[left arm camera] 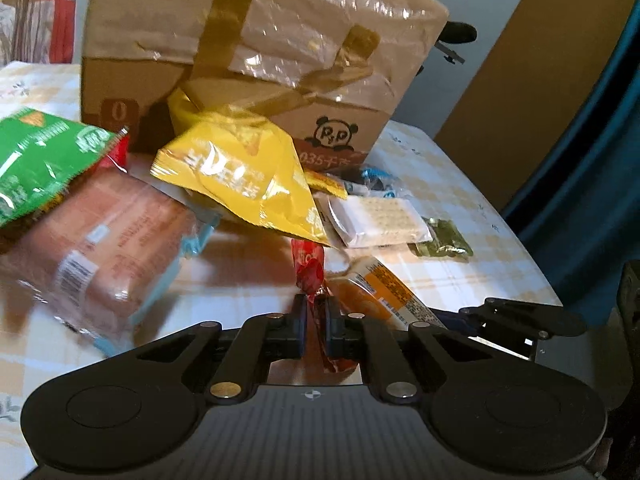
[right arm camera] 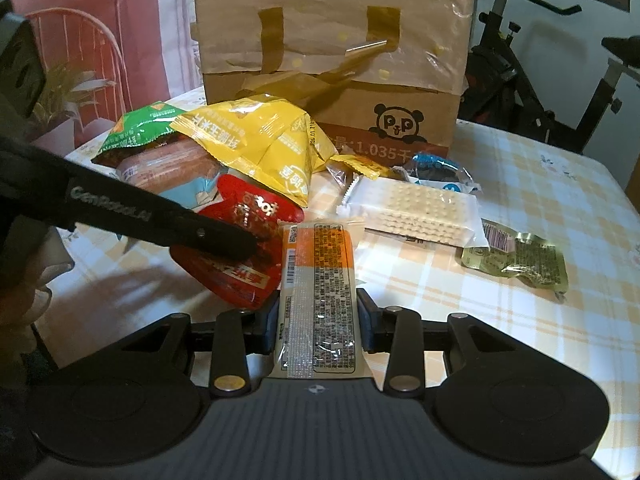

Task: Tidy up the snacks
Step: 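Lift the red pouch with the left tool while the right tool holds the bar, then carry both snacks over the box and open both tools to drop them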

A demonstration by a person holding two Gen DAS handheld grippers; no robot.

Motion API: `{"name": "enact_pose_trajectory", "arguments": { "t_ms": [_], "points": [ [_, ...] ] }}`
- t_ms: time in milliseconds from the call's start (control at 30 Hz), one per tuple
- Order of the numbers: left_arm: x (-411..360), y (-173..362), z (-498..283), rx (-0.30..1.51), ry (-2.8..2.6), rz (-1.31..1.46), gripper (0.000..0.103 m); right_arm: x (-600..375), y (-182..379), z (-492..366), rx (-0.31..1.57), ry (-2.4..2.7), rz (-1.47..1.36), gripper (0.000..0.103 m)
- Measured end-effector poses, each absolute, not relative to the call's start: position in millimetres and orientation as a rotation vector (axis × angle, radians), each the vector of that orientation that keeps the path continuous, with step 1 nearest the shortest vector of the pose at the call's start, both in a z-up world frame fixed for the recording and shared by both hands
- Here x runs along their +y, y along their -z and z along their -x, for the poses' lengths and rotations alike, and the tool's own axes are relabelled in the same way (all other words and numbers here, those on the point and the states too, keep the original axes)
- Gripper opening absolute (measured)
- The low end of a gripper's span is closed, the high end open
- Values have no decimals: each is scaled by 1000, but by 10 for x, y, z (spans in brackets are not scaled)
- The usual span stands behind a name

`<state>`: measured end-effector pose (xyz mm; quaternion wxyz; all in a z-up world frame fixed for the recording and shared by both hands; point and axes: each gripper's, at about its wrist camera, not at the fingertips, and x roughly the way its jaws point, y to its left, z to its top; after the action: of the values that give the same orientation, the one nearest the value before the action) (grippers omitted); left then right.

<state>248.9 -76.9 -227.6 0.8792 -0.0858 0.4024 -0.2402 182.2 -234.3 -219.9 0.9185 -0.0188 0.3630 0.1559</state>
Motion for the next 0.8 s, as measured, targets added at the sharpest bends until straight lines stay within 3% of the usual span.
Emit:
{"name": "enact_pose_trajectory", "arguments": {
  "t_ms": [500, 800],
  "points": [
    [-467, 1592, -2271, 643, 466, 125, 9, -2438, 1733, -1709, 642, -276, 32, 39],
    [-233, 947, -2494, 502, 382, 79, 9, -2385, 1129, -1964, 492, -278, 58, 39]
  ]
}}
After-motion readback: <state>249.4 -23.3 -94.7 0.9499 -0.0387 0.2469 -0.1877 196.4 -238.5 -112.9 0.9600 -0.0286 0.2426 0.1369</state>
